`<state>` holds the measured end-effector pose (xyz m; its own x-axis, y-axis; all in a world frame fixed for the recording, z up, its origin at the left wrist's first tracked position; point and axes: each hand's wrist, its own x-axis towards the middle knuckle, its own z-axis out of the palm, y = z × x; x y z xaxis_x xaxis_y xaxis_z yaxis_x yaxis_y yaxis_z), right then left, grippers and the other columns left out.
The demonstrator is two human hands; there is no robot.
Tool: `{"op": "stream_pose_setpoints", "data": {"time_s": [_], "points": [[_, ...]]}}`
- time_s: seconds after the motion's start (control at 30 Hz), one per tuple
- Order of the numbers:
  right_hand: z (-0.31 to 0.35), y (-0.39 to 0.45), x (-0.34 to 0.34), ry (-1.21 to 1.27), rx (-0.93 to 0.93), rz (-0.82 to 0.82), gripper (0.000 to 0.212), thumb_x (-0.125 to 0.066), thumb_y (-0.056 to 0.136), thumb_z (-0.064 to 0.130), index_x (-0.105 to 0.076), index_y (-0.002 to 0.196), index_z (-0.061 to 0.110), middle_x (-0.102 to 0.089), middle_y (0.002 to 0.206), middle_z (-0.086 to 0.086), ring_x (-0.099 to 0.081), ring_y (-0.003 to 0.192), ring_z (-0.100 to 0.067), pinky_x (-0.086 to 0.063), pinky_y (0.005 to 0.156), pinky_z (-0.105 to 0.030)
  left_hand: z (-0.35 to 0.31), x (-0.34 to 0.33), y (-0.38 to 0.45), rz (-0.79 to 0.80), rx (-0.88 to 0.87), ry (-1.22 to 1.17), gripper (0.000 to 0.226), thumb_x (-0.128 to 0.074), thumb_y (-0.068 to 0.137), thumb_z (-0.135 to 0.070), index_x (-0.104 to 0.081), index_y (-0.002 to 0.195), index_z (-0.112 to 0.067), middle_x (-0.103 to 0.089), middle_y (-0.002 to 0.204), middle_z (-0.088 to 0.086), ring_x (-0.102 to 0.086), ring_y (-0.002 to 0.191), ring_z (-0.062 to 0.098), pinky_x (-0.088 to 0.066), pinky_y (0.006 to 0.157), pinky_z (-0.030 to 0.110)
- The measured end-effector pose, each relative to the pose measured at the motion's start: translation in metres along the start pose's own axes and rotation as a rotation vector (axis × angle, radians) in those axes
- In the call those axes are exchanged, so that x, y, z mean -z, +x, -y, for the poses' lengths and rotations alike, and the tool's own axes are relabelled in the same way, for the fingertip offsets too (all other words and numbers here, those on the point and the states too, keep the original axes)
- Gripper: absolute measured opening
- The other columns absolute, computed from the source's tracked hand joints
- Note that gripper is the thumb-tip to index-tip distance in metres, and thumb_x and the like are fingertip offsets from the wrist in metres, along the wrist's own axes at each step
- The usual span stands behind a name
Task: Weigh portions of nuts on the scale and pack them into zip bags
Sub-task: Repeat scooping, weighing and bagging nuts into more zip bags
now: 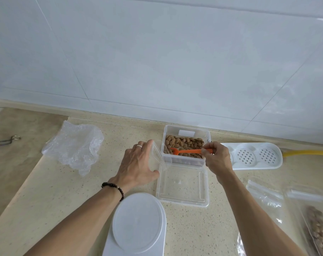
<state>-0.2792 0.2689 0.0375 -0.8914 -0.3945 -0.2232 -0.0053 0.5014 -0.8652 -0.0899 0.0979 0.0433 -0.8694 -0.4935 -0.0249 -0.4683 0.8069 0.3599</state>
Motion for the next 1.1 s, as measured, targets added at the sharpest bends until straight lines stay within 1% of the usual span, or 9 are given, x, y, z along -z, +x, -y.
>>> {"op": "stream_pose_setpoints", "data": {"time_s": [0.1, 0.2, 0.33, 0.47, 0.57, 0.7, 0.87, 1.0, 1.1], "points": [[0.002, 0.001, 0.004, 0.079, -0.060, 0.021, 0.009, -0.063, 0.090, 0.003, -0.065, 0.088, 0.012, -0.061, 0.075, -0.010, -0.050, 0.051, -0.016, -0.042, 0.048, -0.027, 0.000, -0.001, 0.001, 0.010, 0.006, 0.008, 0.083, -0.067, 0.066, -0.046, -0.029, 0.135, -0.022, -0.048, 0.117, -0.003, -0.047, 0.107, 0.017, -0.039, 0.096, 0.037], [0.003, 0.002, 0.003, 0.135, -0.122, 0.004, 0.007, -0.061, 0.091, 0.002, -0.065, 0.095, 0.005, -0.064, 0.077, -0.013, -0.050, 0.045, -0.015, -0.042, 0.044, -0.026, -0.003, -0.001, 0.002, 0.009, 0.011, -0.001, 0.082, -0.067, 0.067, -0.044, -0.029, 0.137, -0.022, -0.047, 0.116, -0.003, -0.046, 0.107, 0.017, -0.038, 0.097, 0.036], [0.004, 0.003, 0.003, 0.234, -0.178, -0.060, 0.007, -0.059, 0.092, 0.001, -0.064, 0.095, 0.005, -0.067, 0.083, -0.020, -0.049, 0.042, -0.014, -0.042, 0.043, -0.025, -0.004, -0.001, 0.005, -0.002, 0.009, 0.003, 0.082, -0.067, 0.068, -0.044, -0.029, 0.137, -0.022, -0.046, 0.116, -0.003, -0.046, 0.107, 0.017, -0.039, 0.097, 0.037], [0.005, 0.005, 0.011, 0.281, -0.190, -0.093, 0.009, -0.057, 0.093, 0.000, -0.063, 0.098, 0.002, -0.064, 0.078, -0.015, -0.047, 0.042, -0.015, -0.040, 0.044, -0.026, -0.006, 0.000, 0.012, -0.018, -0.002, 0.005, 0.079, -0.066, 0.067, -0.047, -0.032, 0.134, -0.022, -0.047, 0.114, -0.003, -0.047, 0.106, 0.018, -0.040, 0.095, 0.037], [0.008, 0.007, 0.022, 0.340, -0.194, -0.105, 0.008, -0.055, 0.094, -0.002, -0.062, 0.095, 0.002, -0.062, 0.078, -0.015, -0.043, 0.043, -0.016, -0.038, 0.042, -0.025, -0.009, 0.000, 0.018, -0.012, -0.015, 0.007, 0.079, -0.067, 0.068, -0.046, -0.032, 0.134, -0.021, -0.048, 0.115, -0.002, -0.048, 0.107, 0.019, -0.041, 0.095, 0.037], [0.016, 0.008, 0.041, 0.365, -0.164, -0.123, 0.008, -0.056, 0.093, -0.002, -0.061, 0.094, 0.004, -0.067, 0.085, -0.019, -0.043, 0.045, -0.016, -0.039, 0.043, -0.024, -0.015, 0.000, 0.028, 0.001, -0.024, 0.003, 0.077, -0.068, 0.068, -0.044, -0.033, 0.132, -0.021, -0.049, 0.119, 0.000, -0.049, 0.110, 0.020, -0.043, 0.094, 0.038], [0.035, 0.004, 0.062, 0.370, -0.099, -0.106, 0.008, -0.058, 0.091, -0.002, -0.064, 0.092, 0.005, -0.068, 0.078, -0.015, -0.043, 0.045, -0.016, -0.038, 0.048, -0.029, -0.024, 0.005, 0.041, 0.020, -0.030, 0.020, 0.074, -0.068, 0.067, -0.046, -0.035, 0.128, -0.021, -0.049, 0.116, 0.000, -0.048, 0.106, 0.019, -0.043, 0.090, 0.035], [0.049, -0.002, 0.066, 0.298, -0.034, -0.063, 0.007, -0.059, 0.092, -0.001, -0.064, 0.094, 0.003, -0.067, 0.076, -0.015, -0.043, 0.046, -0.016, -0.039, 0.046, -0.028, -0.033, 0.011, 0.051, 0.030, -0.043, 0.003, 0.083, -0.068, 0.066, -0.043, -0.032, 0.137, -0.020, -0.047, 0.120, -0.001, -0.046, 0.110, 0.020, -0.042, 0.090, 0.035], [0.060, -0.006, 0.060, 0.196, 0.035, -0.015, 0.008, -0.060, 0.091, 0.001, -0.064, 0.091, 0.008, -0.068, 0.087, -0.021, -0.047, 0.046, -0.015, -0.040, 0.043, -0.026, -0.039, 0.014, 0.054, 0.010, -0.070, -0.037, 0.082, -0.068, 0.063, -0.043, -0.033, 0.134, -0.021, -0.045, 0.119, -0.002, -0.045, 0.110, 0.020, -0.040, 0.090, 0.035]]}}
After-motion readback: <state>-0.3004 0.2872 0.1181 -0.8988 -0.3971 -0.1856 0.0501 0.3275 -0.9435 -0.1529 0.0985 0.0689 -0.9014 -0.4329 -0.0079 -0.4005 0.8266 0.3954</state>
